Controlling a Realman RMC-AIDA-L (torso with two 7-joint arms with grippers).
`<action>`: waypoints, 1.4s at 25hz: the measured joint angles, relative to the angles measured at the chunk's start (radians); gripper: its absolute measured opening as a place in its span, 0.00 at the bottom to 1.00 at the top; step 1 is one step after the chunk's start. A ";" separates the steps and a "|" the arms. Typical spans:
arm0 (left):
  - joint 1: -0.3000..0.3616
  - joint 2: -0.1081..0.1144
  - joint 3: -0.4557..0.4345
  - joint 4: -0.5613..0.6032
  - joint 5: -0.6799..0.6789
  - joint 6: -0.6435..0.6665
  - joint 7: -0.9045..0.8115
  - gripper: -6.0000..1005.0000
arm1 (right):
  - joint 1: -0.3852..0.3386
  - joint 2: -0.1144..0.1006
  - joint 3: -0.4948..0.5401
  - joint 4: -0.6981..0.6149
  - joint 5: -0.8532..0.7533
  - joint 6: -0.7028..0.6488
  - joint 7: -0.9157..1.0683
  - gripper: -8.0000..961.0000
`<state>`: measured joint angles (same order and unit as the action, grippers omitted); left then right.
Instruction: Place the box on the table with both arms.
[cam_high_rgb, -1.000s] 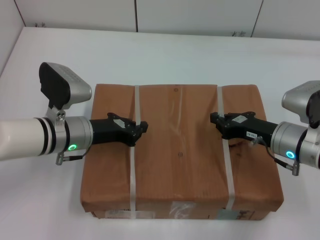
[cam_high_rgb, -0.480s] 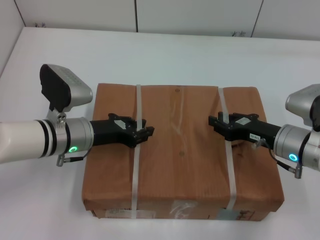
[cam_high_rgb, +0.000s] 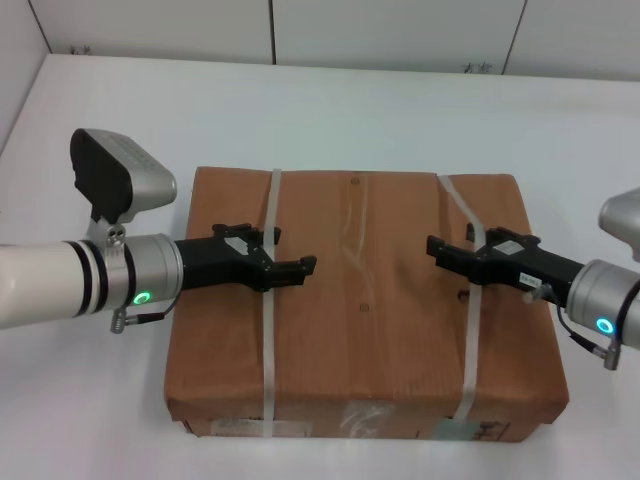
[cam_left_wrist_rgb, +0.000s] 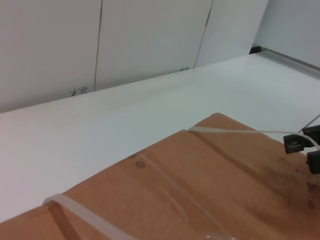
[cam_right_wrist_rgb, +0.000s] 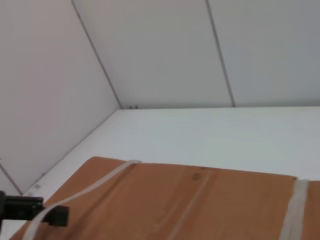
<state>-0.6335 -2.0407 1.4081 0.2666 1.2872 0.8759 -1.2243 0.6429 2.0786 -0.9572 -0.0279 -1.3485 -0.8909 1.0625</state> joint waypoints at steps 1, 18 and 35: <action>0.002 0.000 0.000 0.002 0.000 0.001 0.000 0.59 | -0.008 0.000 0.007 -0.006 0.000 -0.002 -0.001 0.60; 0.028 0.007 0.002 0.011 -0.030 -0.060 0.012 0.82 | -0.057 0.000 0.066 -0.049 0.000 -0.054 -0.004 0.89; 0.118 0.026 -0.028 0.159 -0.037 0.215 0.050 0.82 | -0.122 -0.007 0.071 -0.107 -0.081 -0.459 -0.291 0.90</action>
<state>-0.5155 -2.0149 1.3804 0.4257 1.2505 1.0908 -1.1748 0.5207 2.0715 -0.8866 -0.1352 -1.4296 -1.3498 0.7711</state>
